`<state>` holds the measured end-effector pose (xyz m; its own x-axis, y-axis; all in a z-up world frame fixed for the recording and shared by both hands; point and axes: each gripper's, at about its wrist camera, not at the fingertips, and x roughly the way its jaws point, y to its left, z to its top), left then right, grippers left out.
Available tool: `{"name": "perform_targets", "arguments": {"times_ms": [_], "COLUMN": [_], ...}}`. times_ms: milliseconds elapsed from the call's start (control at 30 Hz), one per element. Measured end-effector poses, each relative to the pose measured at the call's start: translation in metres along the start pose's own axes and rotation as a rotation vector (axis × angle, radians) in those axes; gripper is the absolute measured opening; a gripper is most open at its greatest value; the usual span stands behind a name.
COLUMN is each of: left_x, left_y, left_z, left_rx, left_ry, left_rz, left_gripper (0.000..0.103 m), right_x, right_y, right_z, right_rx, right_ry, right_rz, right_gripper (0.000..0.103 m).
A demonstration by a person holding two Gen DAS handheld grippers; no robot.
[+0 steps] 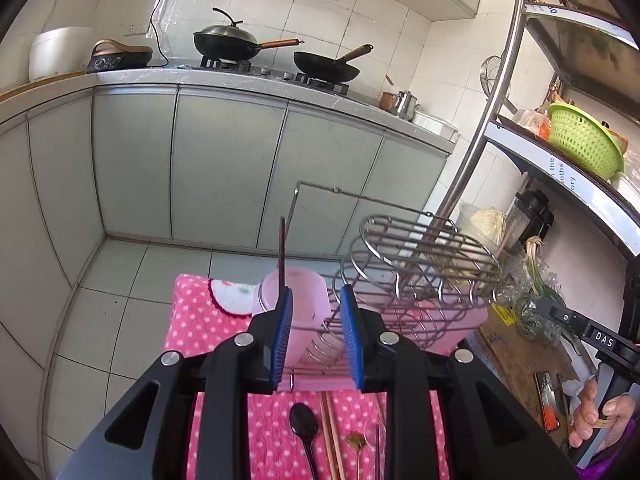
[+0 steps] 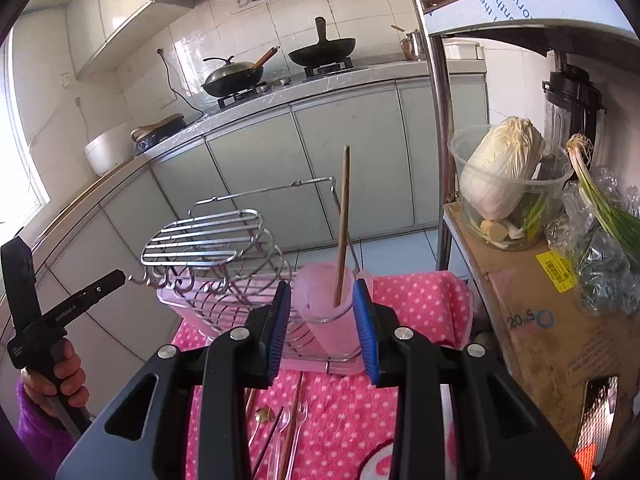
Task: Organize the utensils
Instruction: 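Drop the dark stick into the pink cup while the right tool releases the chopstick into it, then grasp the black spoon with the left tool while the right tool grasps another wooden chopstick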
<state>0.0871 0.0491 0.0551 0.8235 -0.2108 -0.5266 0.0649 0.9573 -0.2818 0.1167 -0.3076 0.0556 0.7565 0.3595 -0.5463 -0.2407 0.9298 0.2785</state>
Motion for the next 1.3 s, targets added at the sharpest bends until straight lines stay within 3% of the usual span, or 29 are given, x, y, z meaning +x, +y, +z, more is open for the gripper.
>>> {"name": "perform_targets", "arguments": {"times_ms": [200, 467, 633, 767, 1000, 1067, 1300], "left_x": [0.023, 0.090, 0.123, 0.143, 0.155, 0.153, 0.128], "left_y": [0.007, 0.026, 0.025, 0.022, 0.006, 0.005, 0.018], "left_z": [-0.047, -0.111, -0.130, -0.136, -0.137, -0.138, -0.137], "left_rx": [-0.052, -0.141, -0.156, -0.154, -0.075, -0.064, -0.047], "left_ry": [0.176, 0.495, 0.597, 0.621, 0.585, 0.570, 0.531], "left_rz": [-0.025, -0.022, 0.020, 0.051, 0.121, 0.113, 0.077], "left_gripper": [0.023, 0.020, 0.020, 0.021, 0.020, 0.014, 0.006], "right_x": [0.018, 0.053, 0.064, 0.069, 0.077, 0.081, 0.099], "right_y": [-0.001, -0.014, -0.020, -0.021, -0.024, -0.024, -0.029], "right_z": [-0.047, -0.090, -0.102, -0.106, -0.110, -0.113, -0.119], "right_rx": [0.042, 0.129, 0.152, 0.161, 0.179, 0.185, 0.243], "right_ry": [0.108, 0.247, 0.288, 0.304, 0.328, 0.341, 0.386], "right_rz": [0.037, 0.063, 0.072, 0.081, 0.099, 0.101, 0.141], "right_gripper": [0.033, 0.033, 0.033, 0.033, 0.033, 0.033, 0.033]}}
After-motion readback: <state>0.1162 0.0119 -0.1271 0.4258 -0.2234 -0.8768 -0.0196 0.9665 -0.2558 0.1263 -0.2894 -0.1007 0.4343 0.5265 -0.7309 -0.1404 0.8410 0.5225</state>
